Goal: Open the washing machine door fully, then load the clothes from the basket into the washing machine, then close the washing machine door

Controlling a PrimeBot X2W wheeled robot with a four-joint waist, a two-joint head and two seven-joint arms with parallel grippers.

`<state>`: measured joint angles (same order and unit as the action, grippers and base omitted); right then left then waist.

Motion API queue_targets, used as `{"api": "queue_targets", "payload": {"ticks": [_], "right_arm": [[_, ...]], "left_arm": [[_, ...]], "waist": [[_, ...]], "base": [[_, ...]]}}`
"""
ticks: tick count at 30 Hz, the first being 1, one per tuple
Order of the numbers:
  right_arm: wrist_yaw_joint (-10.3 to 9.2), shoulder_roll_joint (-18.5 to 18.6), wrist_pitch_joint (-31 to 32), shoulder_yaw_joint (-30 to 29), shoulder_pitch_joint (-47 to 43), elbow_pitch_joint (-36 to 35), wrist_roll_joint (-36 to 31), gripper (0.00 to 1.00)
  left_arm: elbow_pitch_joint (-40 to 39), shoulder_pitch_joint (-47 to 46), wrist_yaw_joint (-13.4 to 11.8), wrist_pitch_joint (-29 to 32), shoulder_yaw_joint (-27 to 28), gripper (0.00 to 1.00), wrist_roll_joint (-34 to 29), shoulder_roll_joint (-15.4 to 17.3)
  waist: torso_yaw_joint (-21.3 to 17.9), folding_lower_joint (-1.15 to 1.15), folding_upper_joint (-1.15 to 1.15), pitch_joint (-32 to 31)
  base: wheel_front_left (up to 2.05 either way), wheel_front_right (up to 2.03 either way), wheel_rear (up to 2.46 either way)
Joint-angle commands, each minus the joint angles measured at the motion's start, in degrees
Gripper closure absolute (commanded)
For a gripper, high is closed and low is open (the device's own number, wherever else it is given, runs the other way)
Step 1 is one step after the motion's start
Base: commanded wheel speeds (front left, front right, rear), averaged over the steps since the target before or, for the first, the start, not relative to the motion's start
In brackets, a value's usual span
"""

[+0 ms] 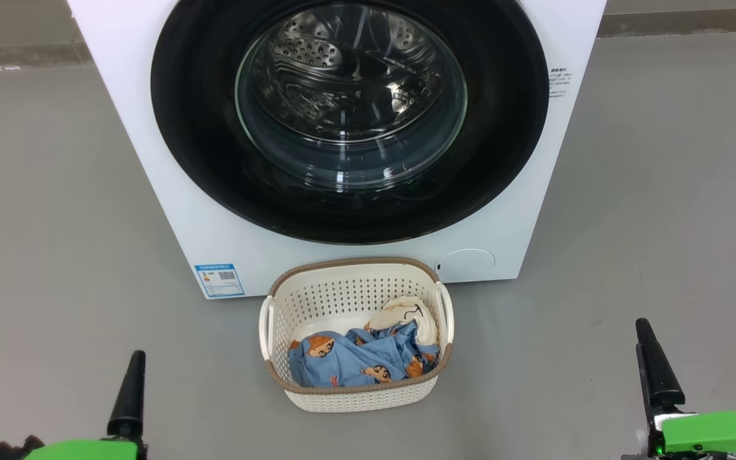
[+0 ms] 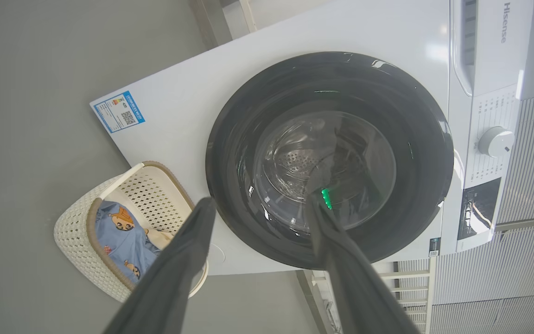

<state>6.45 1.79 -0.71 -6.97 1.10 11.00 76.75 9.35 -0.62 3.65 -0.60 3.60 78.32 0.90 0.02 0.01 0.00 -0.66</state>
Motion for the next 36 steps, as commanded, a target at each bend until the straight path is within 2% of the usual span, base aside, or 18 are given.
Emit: {"api": "queue_targets", "payload": {"ticks": [1, 17, 36], "right_arm": [[0.39, 0.51, -0.84, 0.61, 2.05, -2.64, -2.94, 0.00], [0.51, 0.62, -3.35, 1.58, 2.53, -6.70, -14.53, 0.00], [0.66, 0.76, -6.54, 4.33, 2.57, -8.28, -32.38, 0.00]], "left_arm": [[-2.97, -2.07, -0.84, -0.89, 0.06, 0.00, -2.98, 0.89], [-10.19, -2.89, -7.54, -3.41, -4.05, 0.00, -18.65, 1.10], [-11.28, -2.24, -11.22, -6.61, -10.15, 0.00, -37.33, 1.35]], "waist": [[0.05, -0.01, 0.00, -0.01], [0.24, -0.01, 0.00, 0.09], [0.24, -0.01, 0.00, -0.38]], "base": [[0.00, 0.00, 0.00], [0.00, 0.00, 0.00], [0.00, 0.00, 0.00]]}}
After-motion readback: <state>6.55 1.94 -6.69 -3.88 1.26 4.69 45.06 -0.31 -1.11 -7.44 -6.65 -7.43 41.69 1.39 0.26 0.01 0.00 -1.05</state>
